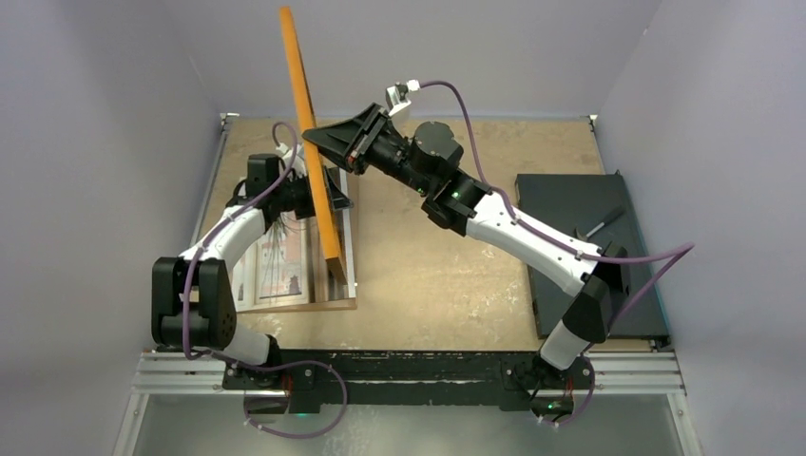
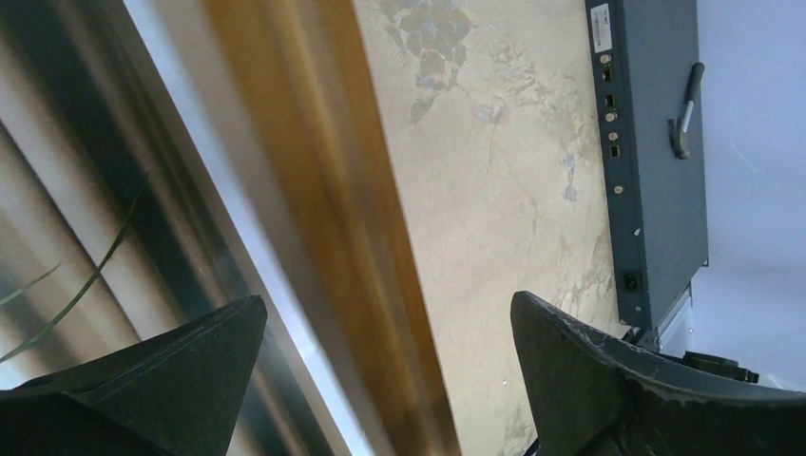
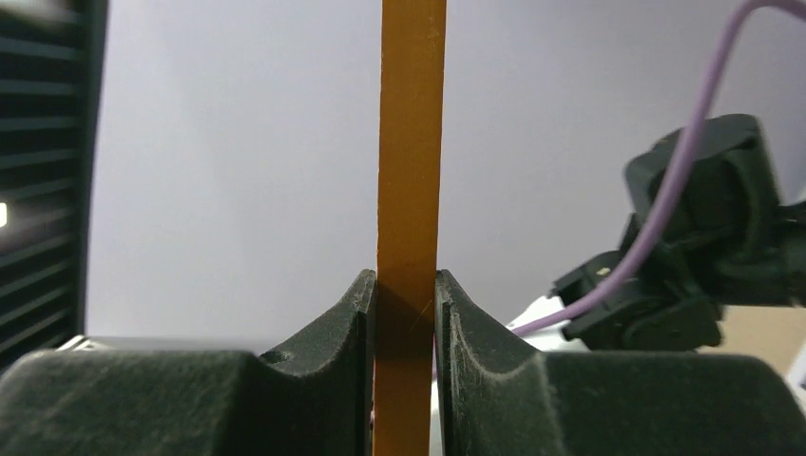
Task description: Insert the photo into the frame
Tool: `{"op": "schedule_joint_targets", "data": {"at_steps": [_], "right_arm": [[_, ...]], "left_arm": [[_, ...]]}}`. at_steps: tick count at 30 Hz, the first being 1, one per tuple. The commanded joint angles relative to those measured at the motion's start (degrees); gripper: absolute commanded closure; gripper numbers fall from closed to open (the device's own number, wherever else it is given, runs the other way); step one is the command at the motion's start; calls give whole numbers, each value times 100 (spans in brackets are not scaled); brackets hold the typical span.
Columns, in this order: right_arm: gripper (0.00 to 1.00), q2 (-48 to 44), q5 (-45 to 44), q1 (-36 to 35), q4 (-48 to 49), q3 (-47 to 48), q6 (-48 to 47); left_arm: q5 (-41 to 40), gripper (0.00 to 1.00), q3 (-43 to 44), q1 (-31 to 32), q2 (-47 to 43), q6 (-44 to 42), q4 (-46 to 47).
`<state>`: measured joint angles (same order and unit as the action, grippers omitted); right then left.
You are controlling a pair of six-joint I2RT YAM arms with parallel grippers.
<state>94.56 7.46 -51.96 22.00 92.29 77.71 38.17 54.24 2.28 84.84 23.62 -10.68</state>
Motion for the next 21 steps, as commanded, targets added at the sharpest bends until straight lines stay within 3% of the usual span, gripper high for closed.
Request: {"op": "schedule_joint_targets", "data": {"at_steps": [1,3,5,12,13,17,21], "right_arm": [[100,-1,246,2,1363,-23,441],[100,9,255,5,1415,-53,446],[100,-11,254,21,1382,-89,413],[99,-557,209,407,954,-1003,181],[93,-668,197,494,822,-1184,129],[46,-1102,187,798,220,-1770,-57],[37,-1268,315,1026,-737,-1849,-398]], "left_arm": [[77,1,-123,80,128,260,608],[103,8,-114,83,259,241,589],[171,22,-105,75,356,248,599],[-502,81,-32,78,51,-278,456],[-654,85,-3,71,3,-358,409],[-1276,93,49,72,-96,-562,310],[-1585,98,7,77,-116,-572,304]]}}
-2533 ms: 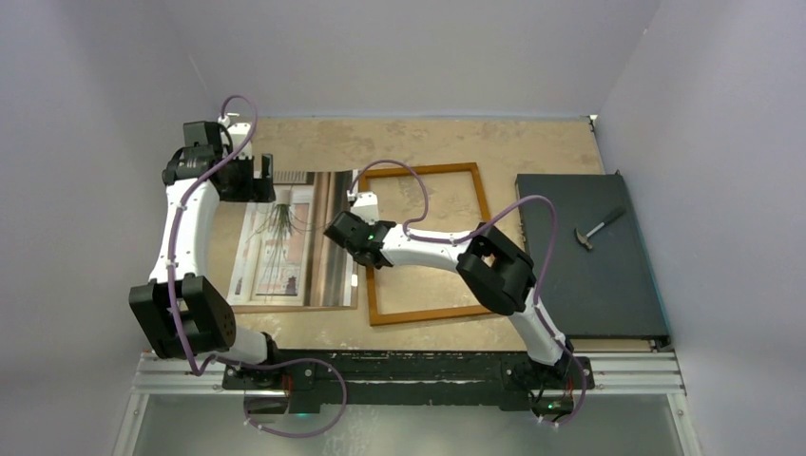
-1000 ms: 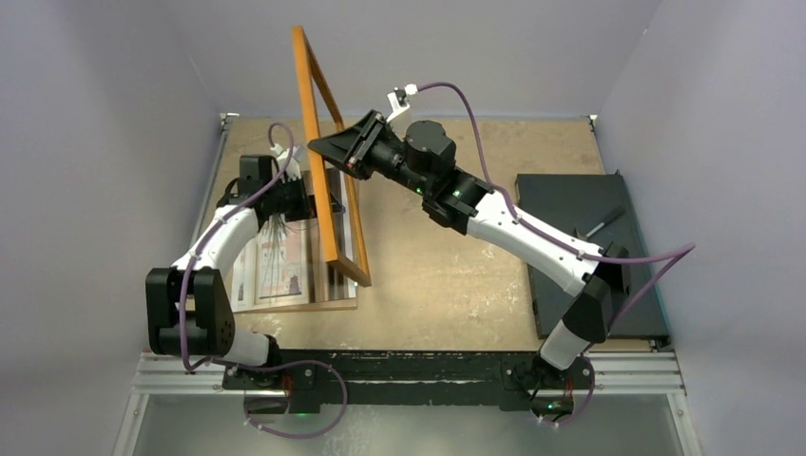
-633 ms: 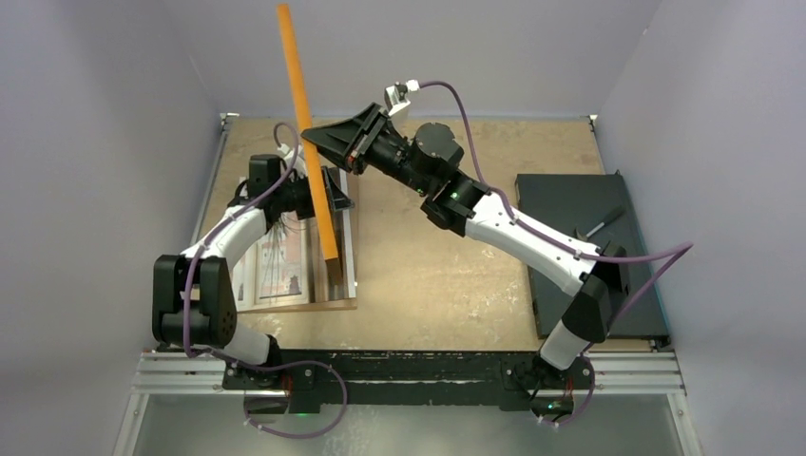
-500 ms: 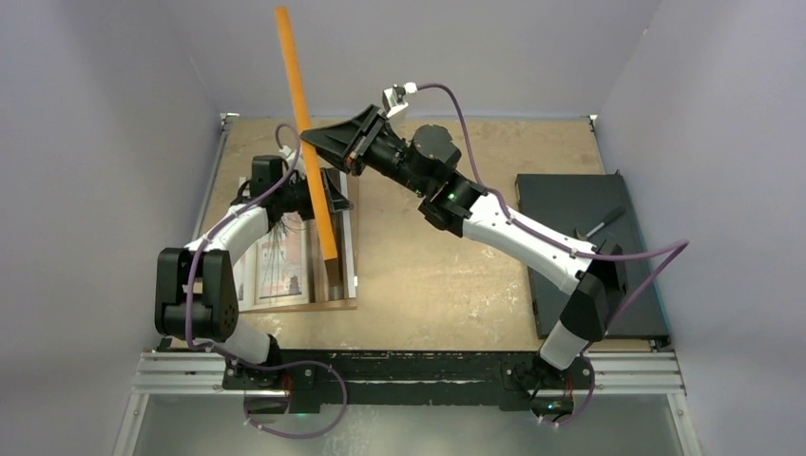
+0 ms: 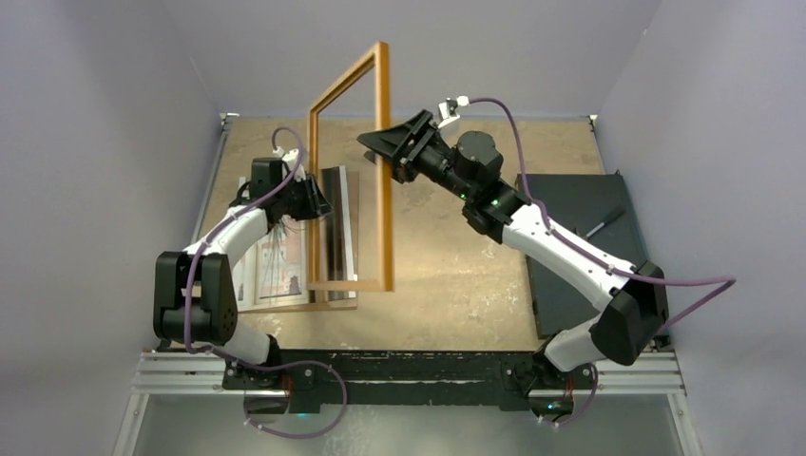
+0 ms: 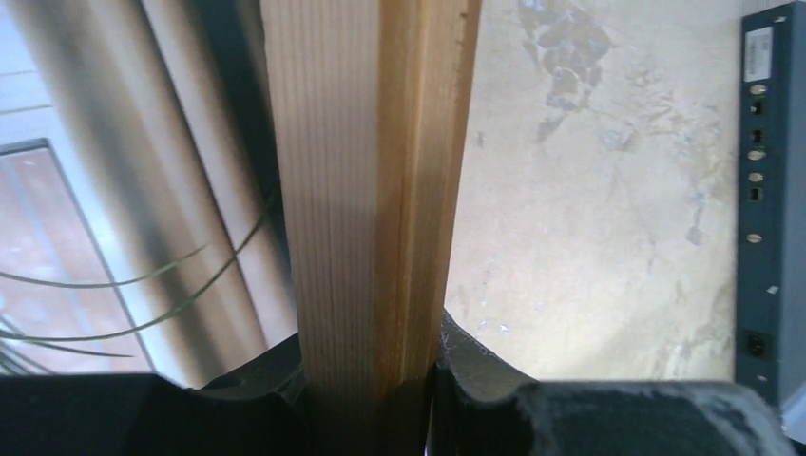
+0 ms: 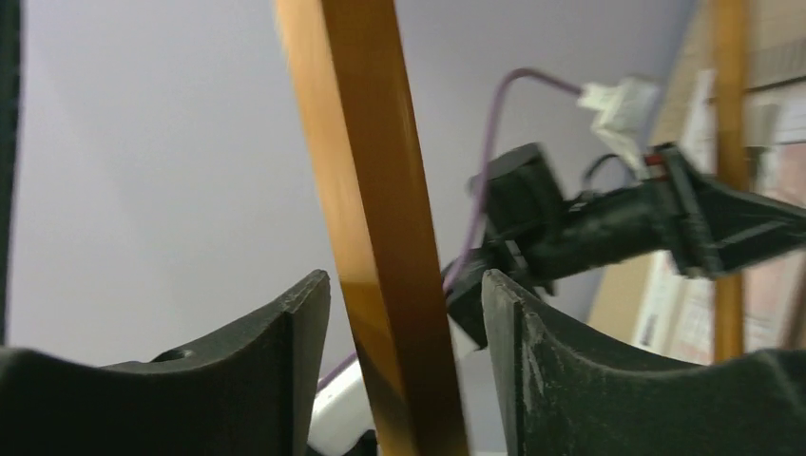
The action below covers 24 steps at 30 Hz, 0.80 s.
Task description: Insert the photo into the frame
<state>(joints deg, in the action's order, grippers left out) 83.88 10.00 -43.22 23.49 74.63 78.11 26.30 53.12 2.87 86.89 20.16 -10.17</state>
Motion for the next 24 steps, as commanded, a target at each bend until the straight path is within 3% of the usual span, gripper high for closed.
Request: {"op": "schedule_joint_targets", "data": {"at_steps": [1,8,14,15,16,17,18,24], "right_arm": [[36,-226,96,182,-1025,-103,-498],[52,-227,-255,285,-2504,408,-1242],[48,-277,-1087,386,-3928,807,-2163],[51,-366,-1103,451,-3914,640,-2198],[68,-439,-1060,525,-3860,475,-2268],[94,-502,-1020,673,-3840,311,-2307],[100,-542,-884,805,-3830,157,-2353],[100,-535,-402,1530,-4072,-93,-2828]], "left_arm": [[-413,99,97,22,-315,-219,258],[-481,100,109,21,-315,-213,127],[-416,93,123,61,-251,-206,72],[-389,91,135,109,-199,-220,74],[-350,90,143,177,-123,-253,88],[-329,89,150,274,-57,-303,130],[-381,89,195,407,25,-360,129],[-802,87,719,1156,603,-564,-184]]}}
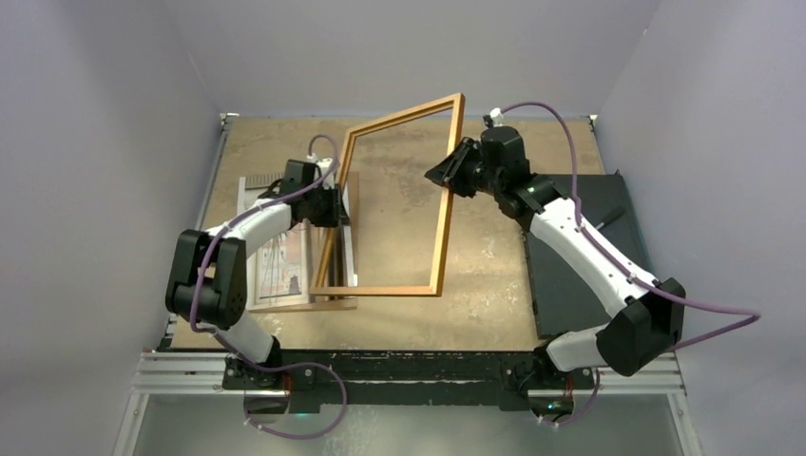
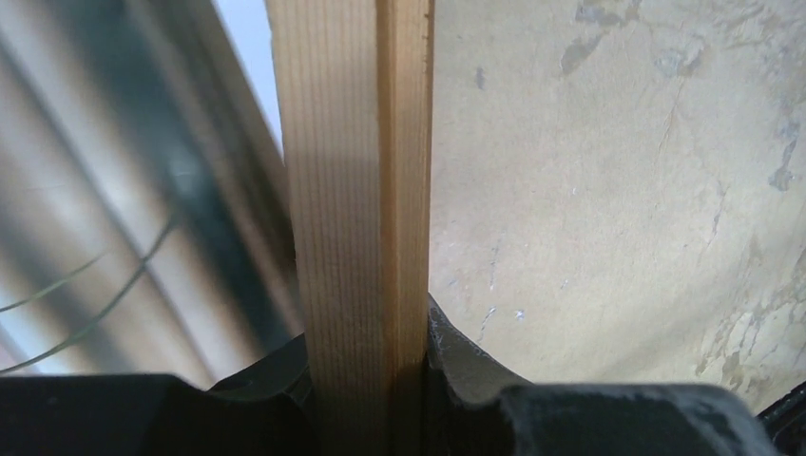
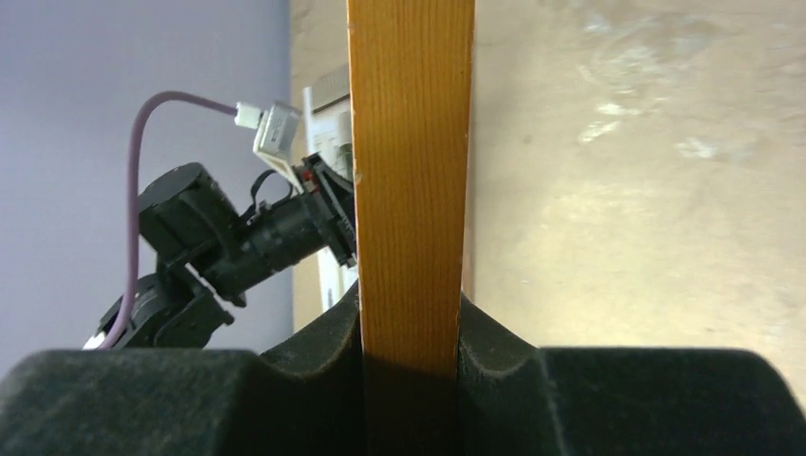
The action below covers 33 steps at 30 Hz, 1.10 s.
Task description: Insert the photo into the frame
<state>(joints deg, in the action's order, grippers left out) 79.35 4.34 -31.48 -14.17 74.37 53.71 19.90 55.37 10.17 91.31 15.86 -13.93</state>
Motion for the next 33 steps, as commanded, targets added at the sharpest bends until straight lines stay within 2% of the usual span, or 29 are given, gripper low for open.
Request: {"op": "schedule_joint_targets", "data": {"at_steps": [1,5,8,13,17,24,28,33], "right_arm": [[100,-67,190,460,-360,-52,-562],[100,8,147,820,-707,31,-1113],[100,-35,78,1082,-640,-186,-1278],[100,-362,349,1390,126,-953,-1318],[100,-471,486,1493,413,-1097,-1335],[100,161,1211,1750,-24,-644,-1870],[100,673,1600,1821,-529,-323,-2095],[100,716,1741,1943,-399,-502,-1793]], "left_arm": [[-210,87,512,507,201,-120,215],[-341,80,608,710,472,-205,226],[-504,66,694,819,718,-298,265],[-594,47,909,844,1023,-443,219],[-726,44,1108,838,1140,-640,22],[-821,44,1042,845,936,-1142,-170],[-1639,46,884,846,1039,-1771,-228],[-2451,49,494,839,1025,-2357,3]]}}
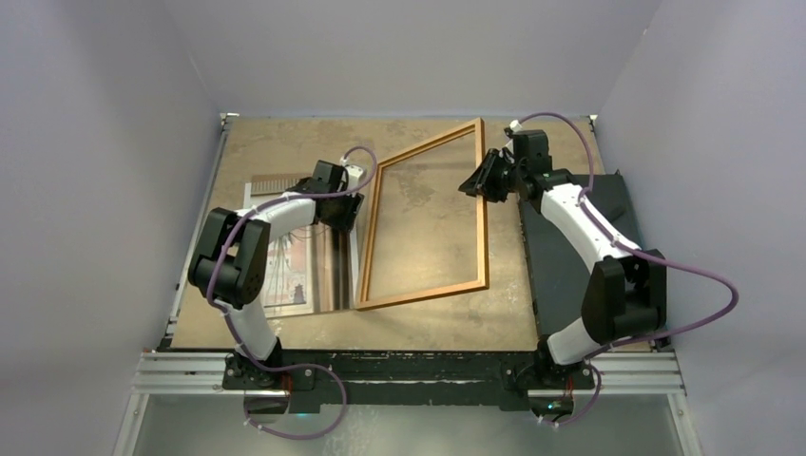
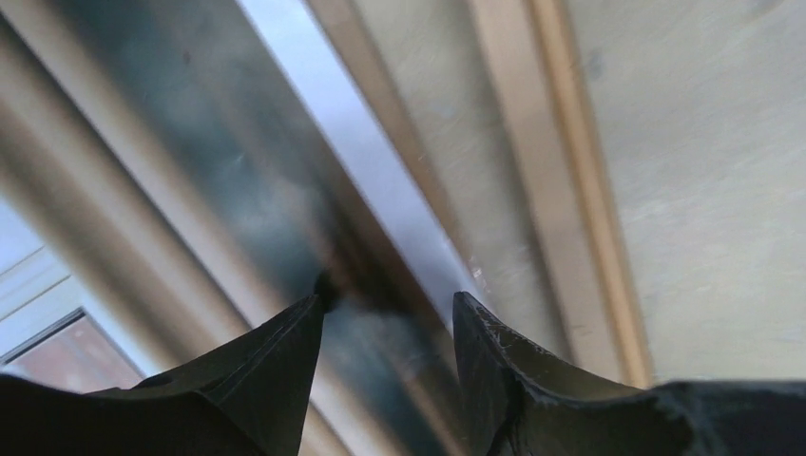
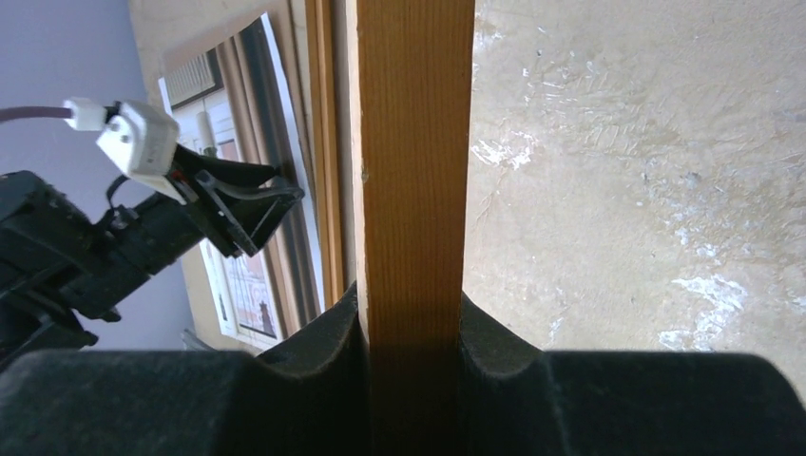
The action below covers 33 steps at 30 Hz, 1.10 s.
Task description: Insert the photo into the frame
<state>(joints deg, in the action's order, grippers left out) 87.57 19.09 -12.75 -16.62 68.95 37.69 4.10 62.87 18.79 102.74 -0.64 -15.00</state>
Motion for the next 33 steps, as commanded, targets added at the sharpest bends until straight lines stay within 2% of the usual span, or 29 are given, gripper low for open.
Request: {"op": "schedule_joint_targets", "data": {"at_steps": [1,5,10,13,18,24,33], "right_arm": [[100,-108,253,97,-149,36,-152],[90,-20,141,271,-383,261,-303],[70,130,-70,417,-717,495,-807],[68,251,-216,423,-682,233,-1005],[67,423,-54,412,-28,-556,-1049],[64,605,-352,415,271,-892,-1146],[57,1201,-979,414,457,-786,-1316]], "left_arm": [[-997,50,-292,-24,-107,-773,111],[-1343,52,-469,-24,-97,-1001,197],[-1545,54,-552,-57,-77,-1200,288],[-1261,54,-511,-72,-259,-1138,189],[-462,50,-143,-70,-545,-889,-282],[486,46,-96,-67,-1001,-822,-423],[640,47,-247,-68,-668,-907,-242]]}}
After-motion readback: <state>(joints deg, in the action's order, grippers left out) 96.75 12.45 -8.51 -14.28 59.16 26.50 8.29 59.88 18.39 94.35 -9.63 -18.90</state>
